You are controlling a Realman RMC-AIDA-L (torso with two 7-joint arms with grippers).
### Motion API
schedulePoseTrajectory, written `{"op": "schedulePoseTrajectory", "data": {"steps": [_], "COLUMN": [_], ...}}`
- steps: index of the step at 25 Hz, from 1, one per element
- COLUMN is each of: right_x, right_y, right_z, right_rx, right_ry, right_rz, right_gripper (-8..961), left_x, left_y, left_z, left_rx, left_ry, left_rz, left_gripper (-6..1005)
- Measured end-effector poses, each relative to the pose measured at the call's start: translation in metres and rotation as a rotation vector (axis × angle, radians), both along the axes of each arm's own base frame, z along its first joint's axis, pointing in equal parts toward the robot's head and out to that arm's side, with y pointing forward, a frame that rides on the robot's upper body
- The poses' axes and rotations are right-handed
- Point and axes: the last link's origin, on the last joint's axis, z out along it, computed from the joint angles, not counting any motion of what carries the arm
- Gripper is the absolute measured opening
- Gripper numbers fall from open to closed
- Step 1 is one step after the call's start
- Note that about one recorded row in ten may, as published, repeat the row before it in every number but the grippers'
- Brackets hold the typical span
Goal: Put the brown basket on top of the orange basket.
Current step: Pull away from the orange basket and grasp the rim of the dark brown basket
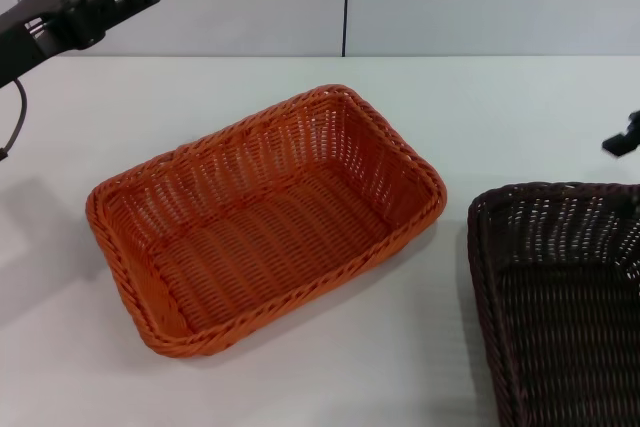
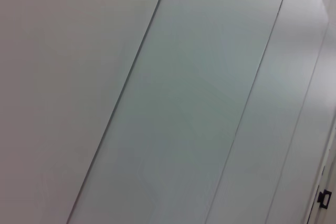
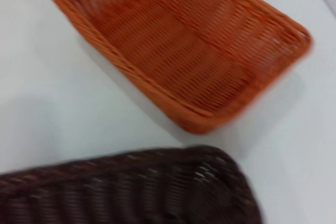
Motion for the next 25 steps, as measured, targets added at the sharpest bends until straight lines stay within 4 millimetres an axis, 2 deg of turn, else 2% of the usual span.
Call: {"op": "schedulePoseTrajectory", "data": {"steps": [4, 12, 25], "right_x": [0.007, 0.025, 0.046], "right_y": [0.009, 0.02, 0.027], "right_z": [-0.006, -0.037, -0.048], "right_rx": [0.035, -0.017, -0.031], "right_ry": [-0.019, -0.03, -0.016], "right_rz": [0.009, -0.002, -0.025], "right_gripper": [670, 663, 615], "left_x": [-0.003, -0.005, -0.008], "left_y": [0.0, -0.001, -0.002], "left_z": [-0.003, -0.004, -0.006], "left_rx": [-0.01, -0.01, -0.016], "left_ry": [-0.008, -0.013, -0.026], "left_rz": [0.013, 0.014, 0.024], "left_gripper": [829, 829, 828]}}
